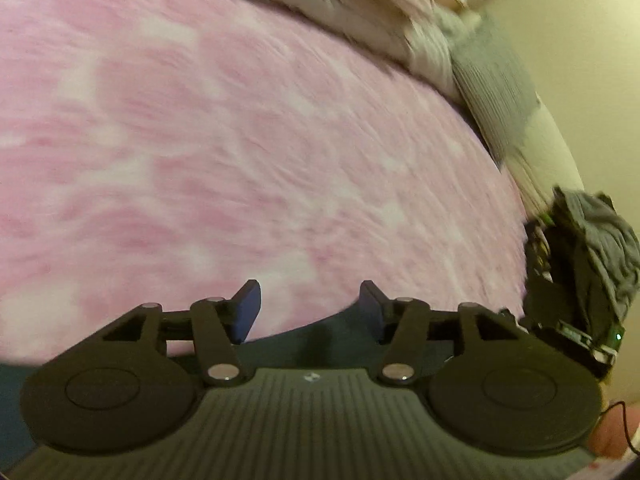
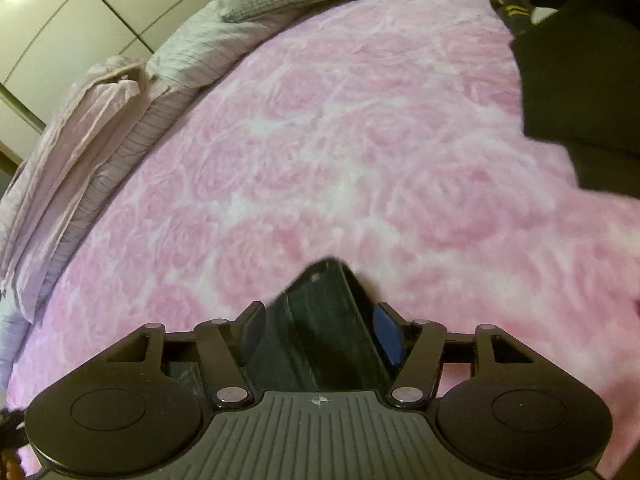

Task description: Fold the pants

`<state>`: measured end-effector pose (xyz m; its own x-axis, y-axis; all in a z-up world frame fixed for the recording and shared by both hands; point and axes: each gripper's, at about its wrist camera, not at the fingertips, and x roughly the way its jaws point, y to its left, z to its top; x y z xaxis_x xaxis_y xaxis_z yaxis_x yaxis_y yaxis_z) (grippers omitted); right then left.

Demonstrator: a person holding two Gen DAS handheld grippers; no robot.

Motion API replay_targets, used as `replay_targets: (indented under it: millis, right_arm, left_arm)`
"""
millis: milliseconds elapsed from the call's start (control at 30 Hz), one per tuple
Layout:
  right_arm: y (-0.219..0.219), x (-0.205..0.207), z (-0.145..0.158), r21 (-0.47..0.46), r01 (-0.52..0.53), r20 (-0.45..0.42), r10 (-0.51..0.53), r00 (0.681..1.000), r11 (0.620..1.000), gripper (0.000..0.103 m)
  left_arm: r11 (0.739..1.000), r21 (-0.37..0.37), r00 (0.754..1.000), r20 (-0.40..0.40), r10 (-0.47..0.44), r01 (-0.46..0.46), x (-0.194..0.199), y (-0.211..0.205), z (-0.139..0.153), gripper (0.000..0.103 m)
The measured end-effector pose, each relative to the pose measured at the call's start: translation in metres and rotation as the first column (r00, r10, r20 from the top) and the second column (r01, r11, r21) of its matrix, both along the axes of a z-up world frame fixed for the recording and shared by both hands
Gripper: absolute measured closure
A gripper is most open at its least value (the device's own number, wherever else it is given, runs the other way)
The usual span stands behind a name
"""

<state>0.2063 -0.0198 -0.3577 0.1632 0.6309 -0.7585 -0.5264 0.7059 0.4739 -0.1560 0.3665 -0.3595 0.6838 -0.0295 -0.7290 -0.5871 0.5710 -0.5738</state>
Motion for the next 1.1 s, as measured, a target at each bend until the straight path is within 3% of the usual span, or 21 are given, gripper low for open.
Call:
replay_targets:
  millis: [267,333,367,400,433,500,567,633,733,833,867,933,1000,1100]
  right_arm:
    - [-0.007,0.019,-0.021,0.119,-0.049,-0.105,0.062,0.992,0.992,0.047]
    - [-0.007,0.018,-0.023,0.136,-0.074,-0.107,0.089,0.99,0.988,0.059]
    - [-0.006,0.018,-0.024,0.135,-0.087,-0.101,0.101,0.99,0.987,0.084]
    - [-0.005,0.018,-0.025,0.139,-0.108,-0.108,0.123,0.987,0.984,0.094]
    - [-0.005,0.016,-0.024,0.154,-0.123,-0.1,0.14,0.985,0.98,0.095]
    - [-0.005,0.006,-0.014,0.127,-0.149,-0.005,0.151,0.988,0.981,0.097]
    - [-0.008,-0.002,-0.009,0.096,-0.12,0.063,0.114,0.991,0.988,0.097]
    - [-0.005,-0.01,-0.014,0.043,-0.11,0.123,0.104,0.987,0.993,0.097]
    - [0.013,-0.021,-0.029,-0.051,-0.117,0.182,0.125,0.975,0.992,0.095]
    - [0.018,-0.023,-0.025,-0.108,-0.104,0.234,0.127,0.964,0.989,0.076]
    - [0.015,-0.026,-0.018,-0.153,-0.07,0.277,0.111,0.955,0.986,0.061]
    - [0.002,-0.038,-0.001,-0.217,0.015,0.4,0.075,0.913,0.976,0.06]
    - [-0.022,-0.051,0.021,-0.213,0.082,0.449,0.023,0.893,0.974,0.06]
    - [-0.06,-0.085,0.045,-0.164,0.082,0.433,-0.003,0.901,0.983,0.06]
  left_arm:
    - [0.971,-0.169,0.986,0.014,-0.168,0.167,0.05,0.002,-0.036,0.051]
    - [0.967,-0.186,0.984,0.006,-0.178,0.176,0.051,0.003,-0.042,0.054]
    - [0.966,-0.183,0.982,0.005,-0.187,0.184,0.053,0.0,-0.043,0.065]
    - [0.964,-0.172,0.979,0.012,-0.203,0.202,0.056,-0.002,-0.043,0.075]
    - [0.963,-0.157,0.976,0.021,-0.218,0.218,0.059,-0.005,-0.041,0.1]
    - [0.973,-0.067,0.975,0.023,-0.219,0.221,0.058,-0.014,-0.035,0.103]
    - [0.985,0.029,0.984,0.039,-0.172,0.171,0.052,-0.02,-0.029,0.103]
    - [0.991,0.072,0.993,0.027,-0.112,0.11,0.047,-0.027,-0.036,0.103]
    - [0.964,0.226,0.989,-0.083,-0.123,0.139,0.06,-0.052,-0.05,0.101]
    - [0.947,0.31,0.994,-0.089,-0.056,0.081,0.058,-0.061,-0.041,0.101]
    - [0.938,0.343,0.996,-0.084,-0.021,0.049,0.053,-0.062,-0.035,0.1]
    - [0.905,0.425,0.996,-0.071,0.051,-0.016,0.038,-0.067,-0.015,0.093]
    - [0.9,0.432,0.993,-0.068,0.095,-0.057,0.015,-0.071,0.001,0.089]
    - [0.91,0.404,0.99,-0.058,0.126,-0.092,-0.031,-0.09,0.019,0.088]
